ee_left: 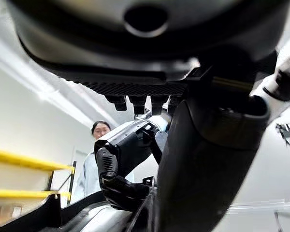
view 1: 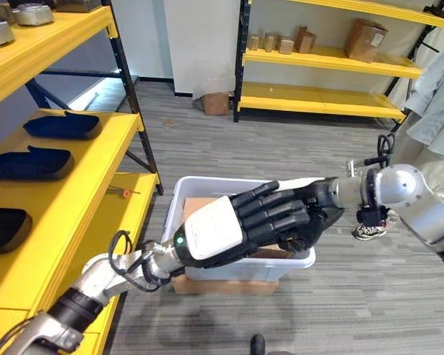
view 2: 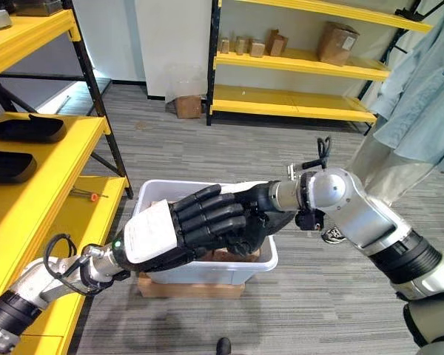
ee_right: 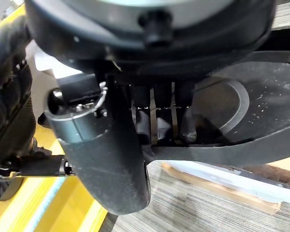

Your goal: Move parts from the plastic box to the shelf.

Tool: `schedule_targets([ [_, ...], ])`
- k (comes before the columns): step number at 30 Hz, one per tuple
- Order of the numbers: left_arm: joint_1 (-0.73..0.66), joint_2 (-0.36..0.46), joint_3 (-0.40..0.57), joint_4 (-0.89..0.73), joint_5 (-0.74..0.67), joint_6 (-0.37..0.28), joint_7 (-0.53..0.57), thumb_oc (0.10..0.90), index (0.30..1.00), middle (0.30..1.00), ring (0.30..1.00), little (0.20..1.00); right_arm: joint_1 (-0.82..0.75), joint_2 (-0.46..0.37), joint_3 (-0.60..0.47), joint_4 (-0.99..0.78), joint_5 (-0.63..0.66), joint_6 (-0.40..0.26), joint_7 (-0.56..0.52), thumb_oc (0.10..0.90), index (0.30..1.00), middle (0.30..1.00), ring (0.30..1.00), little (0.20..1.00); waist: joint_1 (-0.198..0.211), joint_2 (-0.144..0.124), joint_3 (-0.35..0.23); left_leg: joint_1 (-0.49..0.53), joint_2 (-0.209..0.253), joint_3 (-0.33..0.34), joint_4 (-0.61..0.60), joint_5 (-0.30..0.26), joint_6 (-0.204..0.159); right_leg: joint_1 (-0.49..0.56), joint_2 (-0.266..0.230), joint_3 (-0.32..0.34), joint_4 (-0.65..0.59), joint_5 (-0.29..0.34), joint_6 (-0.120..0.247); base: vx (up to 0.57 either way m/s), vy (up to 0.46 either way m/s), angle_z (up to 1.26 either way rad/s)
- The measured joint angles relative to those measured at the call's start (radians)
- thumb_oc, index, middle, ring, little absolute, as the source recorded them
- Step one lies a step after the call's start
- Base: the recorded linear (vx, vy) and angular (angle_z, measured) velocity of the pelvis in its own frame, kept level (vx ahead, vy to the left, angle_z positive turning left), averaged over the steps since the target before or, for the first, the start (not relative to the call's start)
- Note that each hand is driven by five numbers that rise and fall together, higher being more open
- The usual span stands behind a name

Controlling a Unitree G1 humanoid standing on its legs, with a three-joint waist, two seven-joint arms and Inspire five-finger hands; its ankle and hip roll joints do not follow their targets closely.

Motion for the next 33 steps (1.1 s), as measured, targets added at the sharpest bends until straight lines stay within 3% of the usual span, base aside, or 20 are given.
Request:
schedule_targets([
  [4, -0.059, 0.046, -0.084, 0.038, 0.099, 0.055, 0.076, 0.900, 1.000, 1.000, 1.000, 1.000, -0.024, 0.023, 0.024, 0.042, 0.000, 0.006, 0.005, 0.400, 0.300, 0.300, 0.300, 0.300, -0.004, 0.001, -0.003, 0.001, 0.000, 0.001, 0.000, 0.000, 0.000, 0.000, 0.000, 0.001, 0.000, 0.000, 0.000, 0.00, 0.000, 0.00],
  [7, -0.070, 0.070, -0.113, 0.074, 0.093, 0.098, 0.099, 0.900, 1.000, 1.000, 1.000, 1.000, -0.030, 0.047, 0.024, 0.066, 0.000, 0.006, -0.011, 0.400, 0.300, 0.300, 0.300, 0.300, -0.015, 0.003, -0.005, 0.002, 0.000, 0.002, 0.000, 0.000, 0.000, 0.001, 0.000, 0.002, 0.000, 0.000, 0.000, 0.00, 0.000, 0.00],
  [13, -0.065, 0.071, -0.120, 0.091, 0.064, 0.102, 0.098, 0.900, 1.000, 1.000, 1.000, 1.000, -0.029, 0.057, 0.023, 0.069, -0.013, 0.015, -0.050, 0.400, 0.300, 0.300, 0.300, 0.300, -0.017, 0.003, -0.005, 0.002, 0.000, 0.001, 0.000, 0.000, 0.000, 0.001, 0.001, 0.002, 0.000, 0.000, 0.000, 0.00, 0.000, 0.00],
  [20, 0.037, 0.070, -0.002, 0.095, 0.037, 0.127, 0.077, 0.900, 1.000, 1.000, 1.000, 1.000, 0.020, 0.058, -0.039, 0.180, -0.018, 0.023, -0.101, 0.400, 0.300, 0.300, 0.300, 0.300, -0.019, 0.003, -0.005, 0.002, 0.000, 0.002, 0.000, 0.000, 0.000, 0.000, 0.000, 0.002, 0.000, 0.000, 0.000, 0.00, 0.000, 0.00],
  [25, 0.098, 0.071, 0.065, 0.107, -0.028, 0.139, 0.058, 0.900, 1.000, 1.000, 1.000, 1.000, 0.059, 0.023, -0.098, 0.269, -0.019, -0.003, -0.146, 0.400, 0.300, 0.300, 0.300, 0.300, -0.016, 0.003, -0.005, 0.000, 0.000, 0.001, 0.000, 0.000, 0.000, 0.000, 0.000, 0.001, 0.000, 0.000, 0.000, 0.00, 0.000, 0.00],
  [33, 0.180, 0.068, 0.157, 0.152, -0.036, 0.121, 0.059, 0.900, 1.000, 1.000, 1.000, 1.000, 0.116, -0.033, -0.181, 0.271, -0.007, -0.062, -0.171, 0.400, 0.300, 0.300, 0.300, 0.300, -0.022, 0.003, -0.005, 0.001, 0.001, 0.002, -0.001, -0.001, -0.001, -0.001, 0.001, 0.002, -0.007, -0.001, 0.000, 0.00, 0.000, 0.00],
])
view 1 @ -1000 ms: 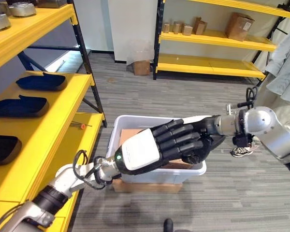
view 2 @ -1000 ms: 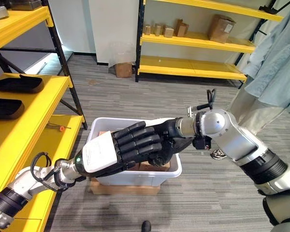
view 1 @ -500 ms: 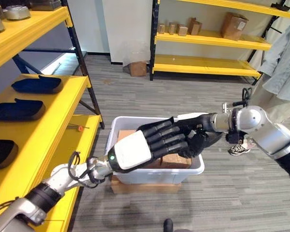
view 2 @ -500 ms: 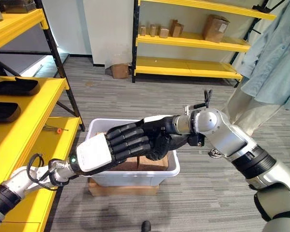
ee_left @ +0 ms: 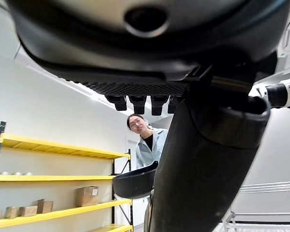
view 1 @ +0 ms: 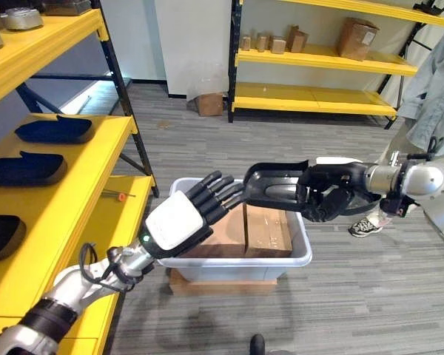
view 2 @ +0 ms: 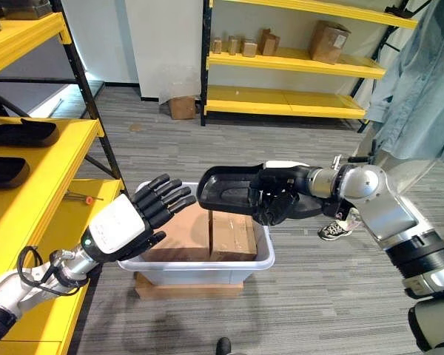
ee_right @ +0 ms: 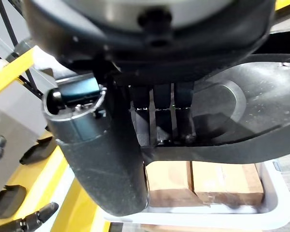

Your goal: Move parts from the plastic box to the shelf.

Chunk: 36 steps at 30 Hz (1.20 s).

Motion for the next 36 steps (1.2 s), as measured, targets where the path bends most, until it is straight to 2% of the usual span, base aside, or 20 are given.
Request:
schedule_targets([
  [5, 0.017, 0.000, 0.003, 0.000, 0.000, -0.014, 0.001, 0.900, 1.000, 1.000, 1.000, 1.000, 0.006, -0.003, -0.002, -0.009, 0.013, -0.005, 0.000, 0.400, 0.300, 0.300, 0.300, 0.300, 0.001, 0.000, 0.000, 0.000, -0.001, 0.000, 0.000, 0.000, 0.000, 0.000, -0.001, 0.000, 0.000, -0.001, 0.002, 0.00, 0.000, 0.00],
  [9, 0.032, -0.004, 0.006, 0.000, -0.004, -0.047, 0.001, 0.900, 1.000, 1.000, 1.000, 1.000, 0.013, -0.005, -0.002, -0.032, 0.034, -0.041, 0.003, 0.400, 0.300, 0.300, 0.300, 0.300, -0.002, 0.000, 0.000, 0.000, -0.001, 0.000, 0.000, -0.001, 0.000, 0.000, -0.001, 0.000, 0.000, -0.002, 0.003, 0.00, 0.000, 0.00],
  [12, 0.042, -0.063, 0.051, 0.002, -0.007, -0.062, 0.002, 0.900, 1.000, 1.000, 1.000, 1.000, 0.042, -0.022, -0.013, -0.088, 0.071, -0.039, 0.043, 0.400, 0.300, 0.300, 0.300, 0.300, 0.001, 0.000, 0.000, -0.001, 0.000, 0.000, 0.000, -0.002, 0.000, -0.001, 0.000, 0.000, 0.000, -0.003, 0.003, 0.00, 0.000, 0.00],
  [17, 0.035, -0.078, 0.066, 0.026, -0.003, -0.063, 0.044, 0.900, 1.000, 1.000, 1.000, 1.000, 0.054, -0.021, -0.013, -0.171, 0.109, -0.037, 0.101, 0.400, 0.300, 0.300, 0.300, 0.300, -0.001, 0.000, 0.000, 0.000, 0.000, 0.000, 0.000, -0.002, 0.000, 0.000, 0.000, 0.001, 0.000, -0.003, 0.003, 0.00, 0.000, 0.00],
  [26, 0.035, -0.078, 0.068, 0.035, 0.004, -0.059, 0.064, 0.900, 1.000, 1.000, 1.000, 1.000, 0.054, -0.021, -0.012, -0.136, 0.107, -0.008, 0.157, 0.400, 0.300, 0.300, 0.300, 0.300, 0.003, 0.000, 0.000, 0.000, -0.001, 0.000, 0.000, -0.002, 0.000, 0.000, 0.000, 0.001, 0.000, -0.003, 0.003, 0.00, 0.000, 0.00],
  [36, 0.030, -0.078, 0.066, 0.039, 0.004, -0.040, 0.067, 0.900, 1.000, 1.000, 1.000, 1.000, 0.056, -0.021, -0.012, -0.135, 0.107, 0.000, 0.160, 0.400, 0.300, 0.300, 0.300, 0.300, 0.002, -0.001, 0.001, 0.000, -0.001, 0.000, 0.000, -0.002, 0.000, 0.000, 0.000, 0.001, 0.000, -0.003, 0.003, 0.00, 0.000, 0.00],
])
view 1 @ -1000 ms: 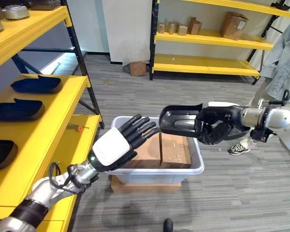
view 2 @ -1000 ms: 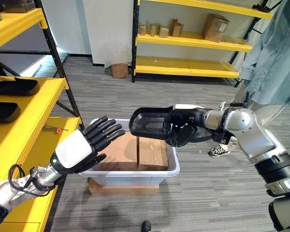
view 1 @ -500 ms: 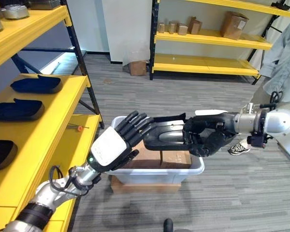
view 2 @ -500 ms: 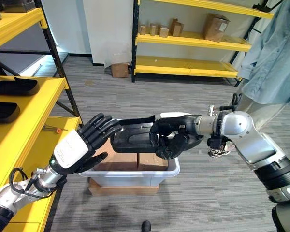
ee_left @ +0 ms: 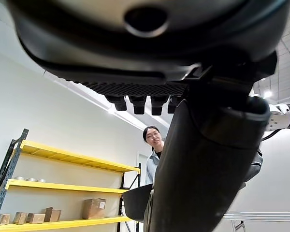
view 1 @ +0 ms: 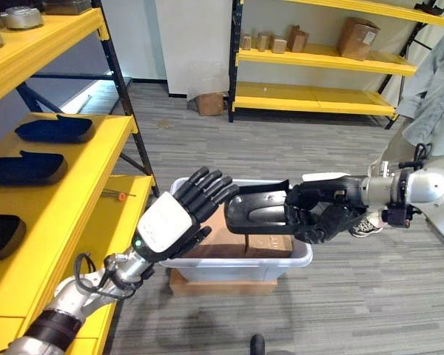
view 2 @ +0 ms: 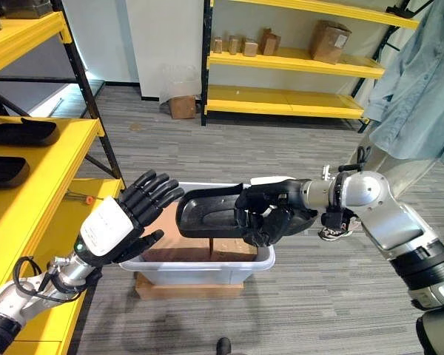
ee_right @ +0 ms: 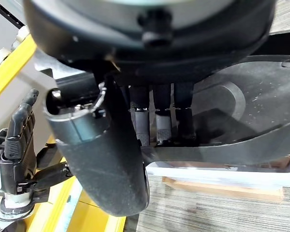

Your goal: Move parts from the plastic box to the shelf.

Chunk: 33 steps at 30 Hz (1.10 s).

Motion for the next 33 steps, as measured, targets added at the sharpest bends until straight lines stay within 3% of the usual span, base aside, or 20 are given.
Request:
schedule_targets([
  [9, -0.001, 0.000, -0.034, 0.000, 0.001, -0.001, 0.000, 0.900, 1.000, 1.000, 1.000, 1.000, -0.001, 0.004, 0.002, -0.055, 0.020, -0.010, 0.008, 0.400, 0.300, 0.300, 0.300, 0.300, 0.001, -0.001, 0.000, 0.000, 0.000, 0.000, 0.000, 0.000, 0.000, 0.000, 0.000, 0.000, 0.000, 0.000, 0.000, 0.00, 0.000, 0.00],
  [21, -0.026, -0.010, -0.076, 0.001, 0.009, 0.020, -0.035, 0.900, 1.000, 1.000, 1.000, 1.000, -0.118, 0.081, 0.132, -0.117, 0.035, 0.060, 0.015, 0.400, 0.300, 0.300, 0.300, 0.300, 0.028, -0.004, 0.000, 0.000, 0.000, -0.003, 0.000, 0.000, 0.000, 0.002, 0.000, -0.003, 0.000, 0.000, 0.000, 0.00, 0.000, 0.00],
  [27, -0.027, -0.010, -0.076, 0.001, 0.009, 0.020, -0.046, 0.900, 1.000, 1.000, 1.000, 1.000, -0.118, 0.087, 0.132, -0.115, 0.035, 0.073, 0.014, 0.400, 0.300, 0.300, 0.300, 0.300, 0.029, -0.004, 0.000, 0.000, 0.000, -0.003, 0.000, 0.000, 0.000, 0.002, 0.000, -0.003, 0.004, 0.000, 0.000, 0.00, 0.000, 0.00],
  [33, -0.034, -0.023, -0.087, 0.001, -0.003, 0.020, -0.161, 0.900, 1.000, 1.000, 1.000, 1.000, -0.119, 0.099, 0.143, -0.116, -0.003, 0.082, 0.017, 0.400, 0.300, 0.300, 0.300, 0.300, 0.030, -0.004, 0.000, 0.000, 0.000, -0.004, 0.000, 0.000, 0.001, 0.003, -0.001, -0.004, 0.006, 0.000, 0.000, 0.00, 0.000, 0.00],
])
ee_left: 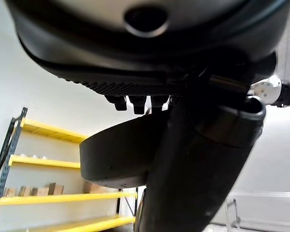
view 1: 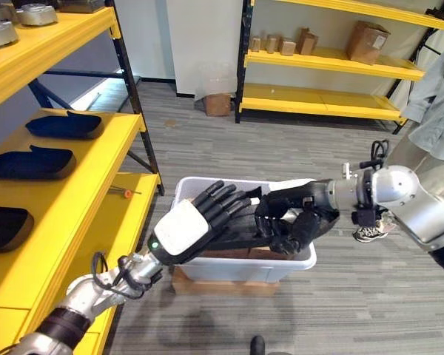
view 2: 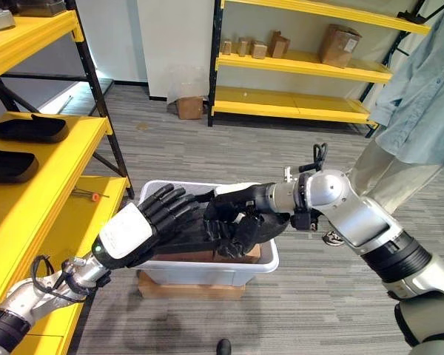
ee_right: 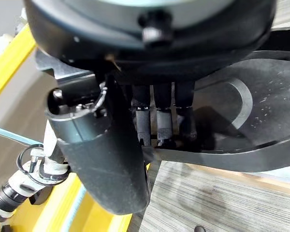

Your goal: Move parts from the plastic box to the shelf.

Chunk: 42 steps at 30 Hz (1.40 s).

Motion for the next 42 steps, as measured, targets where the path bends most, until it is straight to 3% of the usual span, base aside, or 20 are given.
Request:
schedule_targets([
  [1, -0.006, 0.001, -0.012, 0.000, -0.001, 0.001, -0.021, 0.900, 1.000, 1.000, 1.000, 1.000, 0.000, 0.000, 0.003, 0.000, -0.002, 0.003, 0.000, 0.400, 0.300, 0.300, 0.300, 0.300, 0.000, 0.000, 0.000, 0.000, 0.000, 0.000, 0.000, 0.000, 0.000, 0.000, 0.000, 0.000, 0.000, 0.000, 0.000, 0.00, 0.000, 0.00],
  [2, -0.006, 0.001, -0.023, 0.000, -0.026, 0.001, -0.053, 0.400, 0.300, 0.300, 0.300, 0.300, 0.000, 0.000, 0.006, 0.000, -0.002, 0.004, 0.001, 0.400, 0.300, 0.300, 0.300, 0.300, -0.002, 0.000, 0.000, 0.000, 0.000, 0.000, 0.000, 0.000, 0.000, 0.000, 0.000, 0.000, 0.000, 0.000, 0.000, 0.00, 0.000, 0.00],
  [7, -0.016, 0.003, -0.037, 0.008, -0.109, 0.009, -0.151, 0.400, 0.300, 0.300, 0.300, 0.300, -0.004, -0.001, 0.009, 0.000, -0.012, 0.007, 0.000, 0.400, 0.300, 0.300, 0.300, 0.300, -0.003, 0.000, 0.000, 0.000, 0.000, 0.000, 0.000, 0.000, 0.000, 0.000, 0.000, 0.000, -0.002, 0.000, 0.000, 0.00, 0.000, 0.00],
  [20, -0.025, -0.012, -0.004, -0.025, -0.188, 0.026, -0.166, 0.400, 0.300, 0.300, 0.300, 0.300, -0.004, -0.004, 0.017, 0.010, -0.017, 0.016, -0.012, 0.400, 0.300, 0.300, 0.300, 0.300, -0.002, -0.001, 0.000, -0.001, 0.000, -0.003, 0.000, 0.000, 0.000, 0.001, -0.001, -0.003, -0.005, -0.001, 0.001, 0.00, 0.000, 0.00],
  [25, -0.001, -0.019, 0.053, -0.083, -0.232, 0.045, -0.212, 0.400, 0.300, 0.300, 0.300, 0.300, 0.002, -0.008, -0.037, 0.007, 0.009, 0.015, -0.024, 0.400, 0.300, 0.300, 0.300, 0.300, 0.003, -0.008, 0.002, -0.003, 0.000, -0.010, 0.000, 0.000, 0.000, 0.002, -0.002, -0.009, -0.005, -0.003, 0.002, 0.01, 0.002, 0.04],
  [26, 0.023, -0.023, 0.075, -0.103, -0.281, 0.046, -0.249, 0.400, 0.300, 0.300, 0.300, 0.300, 0.023, -0.008, -0.072, 0.006, 0.035, 0.014, -0.035, 0.780, 0.833, 0.833, 0.833, 0.833, 0.004, -0.012, 0.003, -0.003, 0.000, -0.014, 0.000, 0.000, 0.000, 0.004, -0.002, -0.013, 0.000, -0.004, 0.003, 0.01, 0.010, 0.07],
  [27, 0.034, -0.036, 0.087, -0.114, -0.319, 0.049, -0.284, 0.400, 0.300, 0.300, 0.300, 0.300, 0.047, -0.008, -0.098, 0.005, 0.044, 0.011, -0.048, 0.900, 1.000, 1.000, 1.000, 1.000, 0.009, -0.015, 0.003, -0.003, 0.000, -0.016, 0.000, 0.000, 0.000, 0.005, -0.002, -0.014, 0.000, -0.004, 0.004, 0.01, 0.009, 0.07],
  [32, 0.078, -0.060, 0.102, -0.163, -0.457, 0.101, -0.408, 0.400, 0.300, 0.300, 0.300, 0.300, 0.132, 0.012, -0.175, 0.010, 0.074, -0.023, -0.139, 0.900, 1.000, 1.000, 1.000, 1.000, 0.022, -0.025, 0.004, -0.004, -0.002, -0.025, 0.000, -0.001, 0.001, 0.009, -0.005, -0.023, -0.002, -0.007, 0.004, 0.00, 0.008, 0.04],
  [37, 0.084, -0.089, 0.103, -0.197, -0.495, 0.117, -0.411, 0.400, 0.300, 0.300, 0.300, 0.300, 0.172, 0.052, -0.204, 0.033, 0.076, -0.062, -0.279, 0.900, 1.000, 1.000, 1.000, 1.000, 0.022, -0.025, 0.005, -0.004, -0.004, -0.031, 0.000, -0.002, 0.002, 0.012, -0.008, -0.028, -0.006, -0.010, 0.008, 0.00, 0.010, 0.05],
  [42, 0.076, -0.105, 0.113, -0.224, -0.550, 0.151, -0.410, 0.400, 0.300, 0.300, 0.300, 0.300, 0.239, 0.119, -0.331, -0.030, 0.038, -0.058, -0.390, 0.900, 1.000, 1.000, 1.000, 1.000, 0.015, -0.022, 0.007, -0.004, -0.003, -0.031, 0.000, -0.002, 0.003, 0.011, -0.007, -0.027, -0.006, -0.012, 0.009, 0.00, 0.006, 0.00],
])
